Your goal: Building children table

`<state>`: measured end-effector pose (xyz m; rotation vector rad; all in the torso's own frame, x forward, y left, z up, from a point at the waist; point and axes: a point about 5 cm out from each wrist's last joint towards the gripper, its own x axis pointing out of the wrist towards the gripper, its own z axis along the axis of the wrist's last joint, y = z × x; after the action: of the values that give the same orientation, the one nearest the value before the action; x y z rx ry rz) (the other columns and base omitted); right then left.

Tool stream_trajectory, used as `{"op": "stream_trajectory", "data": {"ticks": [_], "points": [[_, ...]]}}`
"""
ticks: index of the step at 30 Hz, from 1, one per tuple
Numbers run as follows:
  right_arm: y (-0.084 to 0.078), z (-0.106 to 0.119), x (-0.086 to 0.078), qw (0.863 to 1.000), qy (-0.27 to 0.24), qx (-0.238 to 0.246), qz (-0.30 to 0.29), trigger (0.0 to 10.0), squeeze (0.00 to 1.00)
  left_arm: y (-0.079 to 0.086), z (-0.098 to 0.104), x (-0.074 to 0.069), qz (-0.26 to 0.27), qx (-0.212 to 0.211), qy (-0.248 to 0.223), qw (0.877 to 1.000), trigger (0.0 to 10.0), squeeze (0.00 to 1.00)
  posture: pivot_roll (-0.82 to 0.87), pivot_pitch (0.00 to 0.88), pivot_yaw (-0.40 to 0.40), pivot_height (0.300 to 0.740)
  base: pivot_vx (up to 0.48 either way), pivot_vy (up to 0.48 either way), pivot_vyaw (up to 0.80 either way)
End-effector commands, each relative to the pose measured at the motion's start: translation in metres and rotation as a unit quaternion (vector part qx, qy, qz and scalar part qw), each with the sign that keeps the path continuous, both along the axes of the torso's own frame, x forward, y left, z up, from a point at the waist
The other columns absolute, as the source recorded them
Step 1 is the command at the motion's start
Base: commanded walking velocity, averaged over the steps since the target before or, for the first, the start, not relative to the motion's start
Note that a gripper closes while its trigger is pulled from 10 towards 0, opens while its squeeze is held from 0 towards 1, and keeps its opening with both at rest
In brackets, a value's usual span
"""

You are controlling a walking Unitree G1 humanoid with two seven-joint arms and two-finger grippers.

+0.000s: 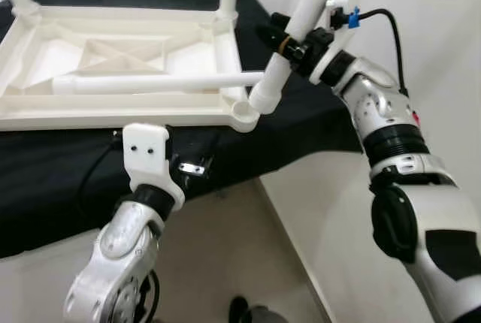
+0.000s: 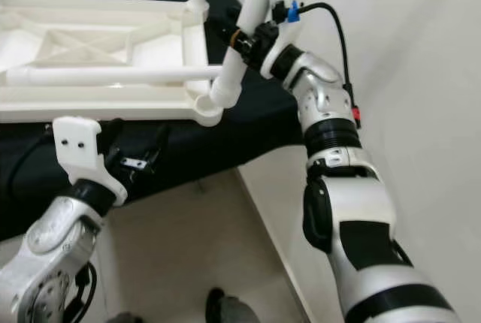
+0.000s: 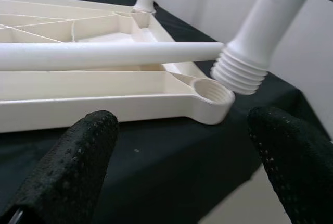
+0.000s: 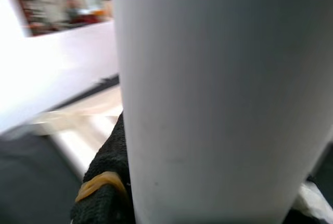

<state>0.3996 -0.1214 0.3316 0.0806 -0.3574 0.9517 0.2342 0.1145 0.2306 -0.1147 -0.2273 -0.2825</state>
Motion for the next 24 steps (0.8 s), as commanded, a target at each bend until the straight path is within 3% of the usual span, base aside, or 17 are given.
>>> {"op": "stream_trajectory", "data": {"ticks": [1, 4, 6, 7, 8, 9, 15, 16, 17, 21, 23, 24], "points": [[-0.004, 0.013, -0.003, 1.0, -0.017, 0.01, 0.023, 10.0, 0.0, -0.006, 0.001, -0.006, -0.016, -0.01, -0.001, 1.0, 10.0, 0.0, 0.04, 0.228, -0.128, 0.74, 0.0, 0.0, 0.0], [0.0, 0.013, -0.004, 0.999, -0.015, 0.005, 0.044, 10.0, 0.0, -0.006, 0.0, -0.007, -0.017, -0.013, 0.001, 1.0, 10.0, 0.0, 0.04, 0.228, -0.128, 0.74, 0.0, 0.0, 0.0], [0.008, 0.011, -0.009, 0.995, -0.019, -0.006, 0.101, 10.0, 0.0, -0.007, -0.002, -0.009, -0.019, -0.01, 0.004, 1.0, 10.0, 0.0, 0.05, 0.23, -0.133, 0.74, 0.0, 0.0, 0.0], [0.008, 0.011, -0.009, 0.995, -0.019, -0.006, 0.101, 10.0, 0.0, -0.007, -0.002, -0.009, -0.019, -0.01, 0.004, 1.0, 10.0, 0.0, 0.05, 0.23, -0.133, 0.74, 0.0, 0.0, 0.0], [0.015, 0.011, -0.014, 0.987, -0.026, -0.02, 0.155, 10.0, 0.0, -0.01, -0.002, -0.011, -0.029, -0.01, 0.006, 1.0, 10.0, 0.0, 0.06, 0.231, -0.134, 0.74, 0.0, 0.0, 0.0], [0.017, 0.011, -0.015, 0.984, -0.028, -0.025, 0.172, 10.0, 0.0, -0.011, -0.002, -0.012, -0.034, -0.011, 0.006, 0.999, 10.0, 0.0, 0.06, 0.231, -0.134, 0.74, 0.0, 0.0, 0.0], [0.028, 0.017, -0.016, 0.983, -0.044, -0.025, 0.179, 10.0, 0.0, -0.015, -0.001, -0.013, -0.039, -0.008, 0.002, 0.999, 10.0, 0.0, 0.06, 0.228, -0.143, 0.74, 0.0, 0.0, 0.0], [0.031, 0.021, -0.012, 0.989, -0.047, -0.004, 0.137, 10.0, 0.0, -0.015, 0.001, -0.013, -0.035, -0.01, -0.001, 0.999, 10.0, 0.0, 0.06, 0.229, -0.145, 0.74, 0.0, 0.0, 0.0], [0.032, 0.02, -0.003, 0.998, -0.024, 0.025, 0.059, 10.0, 0.0, -0.012, 0.004, -0.009, -0.015, -0.012, -0.007, 1.0, 10.0, 0.0, 0.05, 0.222, -0.144, 0.74, 0.0, 0.0, 0.0], [0.029, 0.012, 0.001, 0.999, -0.013, 0.044, 0.002, 10.0, 0.0, -0.009, 0.009, -0.006, -0.002, -0.002, -0.021, 1.0, 10.0, 0.0, 0.05, 0.214, -0.14, 0.74, 0.0, 0.0, 0.0], [0.022, -0.004, -0.001, 0.998, -0.028, 0.03, -0.056, 10.0, 0.0, -0.009, 0.017, -0.004, 0.005, 0.004, -0.036, 0.999, 10.0, 0.0, 0.05, 0.211, -0.138, 0.74, 0.0, 0.0, 0.0], [0.022, -0.004, -0.001, 0.998, -0.028, 0.03, -0.056, 10.0, 0.0, -0.009, 0.017, -0.004, 0.005, 0.004, -0.036, 0.999, 10.0, 0.0, 0.05, 0.211, -0.138, 0.74, 0.0, 0.0, 0.0]]}}
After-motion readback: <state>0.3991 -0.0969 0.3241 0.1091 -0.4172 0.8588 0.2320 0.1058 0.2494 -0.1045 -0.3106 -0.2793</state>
